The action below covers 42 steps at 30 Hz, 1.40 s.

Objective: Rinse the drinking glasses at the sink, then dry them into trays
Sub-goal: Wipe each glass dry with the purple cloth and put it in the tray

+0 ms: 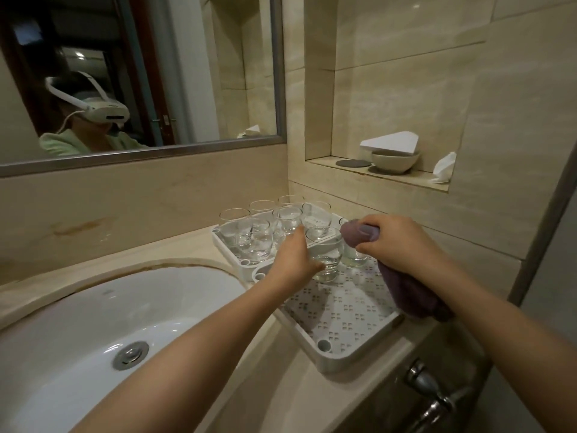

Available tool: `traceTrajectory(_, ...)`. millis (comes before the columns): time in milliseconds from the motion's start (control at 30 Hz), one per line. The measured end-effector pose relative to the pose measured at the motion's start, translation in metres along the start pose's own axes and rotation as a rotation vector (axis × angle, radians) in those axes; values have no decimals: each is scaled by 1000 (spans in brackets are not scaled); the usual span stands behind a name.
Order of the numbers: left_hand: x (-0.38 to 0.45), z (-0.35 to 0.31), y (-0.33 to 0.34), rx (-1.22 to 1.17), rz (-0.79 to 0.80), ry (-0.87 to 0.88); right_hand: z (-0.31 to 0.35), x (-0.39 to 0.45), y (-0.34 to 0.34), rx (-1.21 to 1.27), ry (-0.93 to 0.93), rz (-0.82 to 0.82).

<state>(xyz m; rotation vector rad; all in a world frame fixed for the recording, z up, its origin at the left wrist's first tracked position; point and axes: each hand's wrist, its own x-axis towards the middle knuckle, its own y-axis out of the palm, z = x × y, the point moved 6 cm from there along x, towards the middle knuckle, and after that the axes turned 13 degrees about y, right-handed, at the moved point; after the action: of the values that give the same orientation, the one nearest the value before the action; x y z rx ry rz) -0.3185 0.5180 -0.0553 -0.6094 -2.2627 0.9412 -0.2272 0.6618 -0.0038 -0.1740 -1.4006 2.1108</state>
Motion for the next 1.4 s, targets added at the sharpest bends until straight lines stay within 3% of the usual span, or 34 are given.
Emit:
traceTrajectory(233, -56, -11, -90, 621, 32, 198, 87, -35, -21, 105, -180, -15)
traceTrajectory(367, -114, 8, -154, 821, 38, 108, 156, -67, -12, 237, -345, 26)
traceTrajectory(533, -206, 44, -222, 935, 48, -142, 255, -119, 22, 368, -589, 163)
traceTrajectory(833, -339, 97, -309, 981, 31, -555, 389, -216, 100, 421, -873, 425)
traceTrajectory(1100, -388, 156, -365, 853, -74, -788, 475, -242, 160, 505, -854, 472)
traceTrajectory(1400, -372, 248, -410, 820, -93, -859, 547, -219, 212, 498, -804, 443)
